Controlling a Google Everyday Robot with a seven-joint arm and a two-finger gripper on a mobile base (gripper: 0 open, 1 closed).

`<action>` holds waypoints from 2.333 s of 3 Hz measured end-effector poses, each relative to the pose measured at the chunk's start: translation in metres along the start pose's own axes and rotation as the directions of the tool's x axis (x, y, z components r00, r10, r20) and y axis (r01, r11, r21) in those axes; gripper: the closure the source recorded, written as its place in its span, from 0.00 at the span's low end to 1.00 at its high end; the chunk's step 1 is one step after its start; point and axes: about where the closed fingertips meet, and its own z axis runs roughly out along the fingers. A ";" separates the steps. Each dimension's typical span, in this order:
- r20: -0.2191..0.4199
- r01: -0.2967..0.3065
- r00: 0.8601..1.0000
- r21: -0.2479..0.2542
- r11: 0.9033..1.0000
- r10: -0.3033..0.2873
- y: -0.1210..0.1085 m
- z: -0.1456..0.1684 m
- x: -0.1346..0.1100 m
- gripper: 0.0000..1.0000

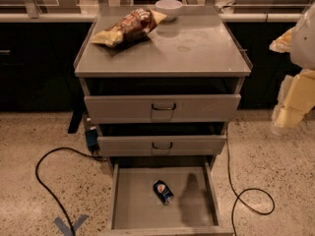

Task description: Pick pepsi can from bottom drawer and place on counter

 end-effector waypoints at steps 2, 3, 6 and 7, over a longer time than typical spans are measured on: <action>0.025 0.013 1.000 0.029 0.999 -0.014 0.016 0.026 -0.009 0.00; 0.079 -0.023 0.997 0.006 1.000 0.023 0.028 0.090 0.002 0.00; 0.229 -0.123 0.962 -0.107 0.987 0.145 0.057 0.274 0.002 0.00; 0.229 -0.125 0.962 -0.109 0.986 0.148 0.058 0.275 0.003 0.00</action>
Offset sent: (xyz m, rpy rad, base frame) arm 0.0060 0.0344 -0.0821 0.0498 -0.0880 0.0169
